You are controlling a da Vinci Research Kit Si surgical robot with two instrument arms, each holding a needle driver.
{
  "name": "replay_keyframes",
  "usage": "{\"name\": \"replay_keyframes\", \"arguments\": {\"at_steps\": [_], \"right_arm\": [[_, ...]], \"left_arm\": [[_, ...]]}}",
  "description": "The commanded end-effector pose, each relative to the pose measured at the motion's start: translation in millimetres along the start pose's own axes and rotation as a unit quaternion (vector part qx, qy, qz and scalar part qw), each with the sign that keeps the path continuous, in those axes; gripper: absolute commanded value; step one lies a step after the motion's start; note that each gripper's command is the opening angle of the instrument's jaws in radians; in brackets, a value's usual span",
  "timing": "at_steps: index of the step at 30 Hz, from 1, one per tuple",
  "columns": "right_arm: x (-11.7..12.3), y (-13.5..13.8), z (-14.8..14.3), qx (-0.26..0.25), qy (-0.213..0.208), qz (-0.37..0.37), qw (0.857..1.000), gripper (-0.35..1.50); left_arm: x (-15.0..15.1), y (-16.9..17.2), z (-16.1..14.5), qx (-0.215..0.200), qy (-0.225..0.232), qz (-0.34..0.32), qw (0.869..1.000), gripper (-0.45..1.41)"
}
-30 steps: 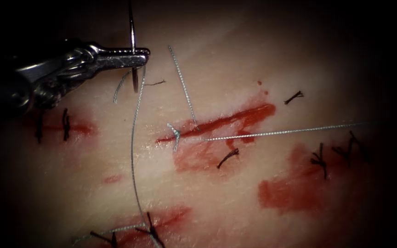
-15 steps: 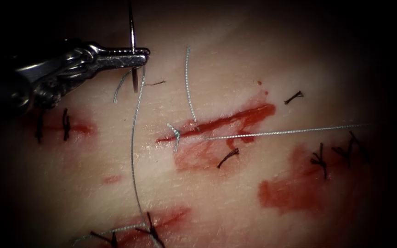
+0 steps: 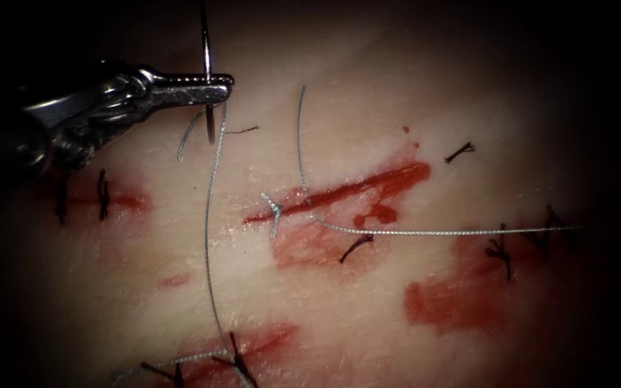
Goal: Wound Closure
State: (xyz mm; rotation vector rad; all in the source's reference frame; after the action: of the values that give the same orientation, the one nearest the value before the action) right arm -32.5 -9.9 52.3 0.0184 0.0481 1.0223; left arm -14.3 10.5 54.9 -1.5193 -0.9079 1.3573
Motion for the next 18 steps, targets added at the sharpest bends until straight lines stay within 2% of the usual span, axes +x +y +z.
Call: {"name": "replay_keyframes", "arguments": {"at_steps": [1, 2, 4, 5, 7, 9, 10, 11, 12, 13, 14, 16, 18], "right_arm": [[1.9, -2.1, 0.0, -0.006, 0.011, -0.030, 0.999, 1.35], [2.4, -2.5, -0.1, -0.005, 0.012, -0.038, 0.999, 1.42], [3.6, -3.9, -0.7, 0.001, 0.010, -0.060, 0.998, 1.43], [4.5, -5.0, -1.2, 0.007, 0.013, -0.074, 0.997, 1.43], [6.2, -7.0, -2.0, 0.024, 0.029, -0.091, 0.995, 1.43], [8.2, -9.6, -2.9, 0.054, 0.063, -0.094, 0.992, 1.33], [9.0, -10.7, -3.2, 0.069, 0.081, -0.096, 0.990, 1.16], [11.0, -13.7, -3.2, 0.099, 0.119, -0.099, 0.983, 1.23], [11.9, -15.1, -3.0, 0.110, 0.134, -0.100, 0.980, 1.31], [11.9, -15.1, -3.0, 0.110, 0.134, -0.100, 0.980, 1.31], [12.7, -16.5, -2.8, 0.122, 0.152, -0.101, 0.976, 1.33], [14.3, -19.6, -2.4, 0.149, 0.185, -0.103, 0.966, 1.35], [15.3, -22.3, -2.1, 0.173, 0.193, -0.102, 0.961, 1.35]], "left_arm": [[-1.3, -1.3, 0.0, 0.040, -0.033, 0.042, 0.998, -0.45], [-1.9, -1.7, -0.3, 0.060, -0.060, 0.063, 0.994, -0.45], [-3.6, -2.8, -1.3, 0.115, -0.148, 0.124, 0.974, -0.45], [-4.5, -3.4, -1.9, 0.139, -0.194, 0.148, 0.960, -0.45], [-6.4, -4.8, -3.5, 0.190, -0.289, 0.181, 0.921, -0.45], [-8.3, -6.2, -5.4, 0.216, -0.366, 0.190, 0.885, -0.45], [-8.8, -6.7, -6.1, 0.223, -0.387, 0.192, 0.874, -0.45], [-9.4, -7.5, -7.7, 0.215, -0.419, 0.193, 0.861, -0.45], [-9.5, -7.7, -8.4, 0.209, -0.428, 0.191, 0.858, -0.45], [-9.5, -7.7, -8.4, 0.209, -0.428, 0.191, 0.858, -0.45], [-9.5, -7.9, -9.0, 0.207, -0.437, 0.191, 0.854, -0.45], [-9.1, -7.7, -10.3, 0.208, -0.459, 0.190, 0.843, 0.04], [-8.1, -7.2, -11.3, 0.194, -0.483, 0.212, 0.827, 0.51]]}}
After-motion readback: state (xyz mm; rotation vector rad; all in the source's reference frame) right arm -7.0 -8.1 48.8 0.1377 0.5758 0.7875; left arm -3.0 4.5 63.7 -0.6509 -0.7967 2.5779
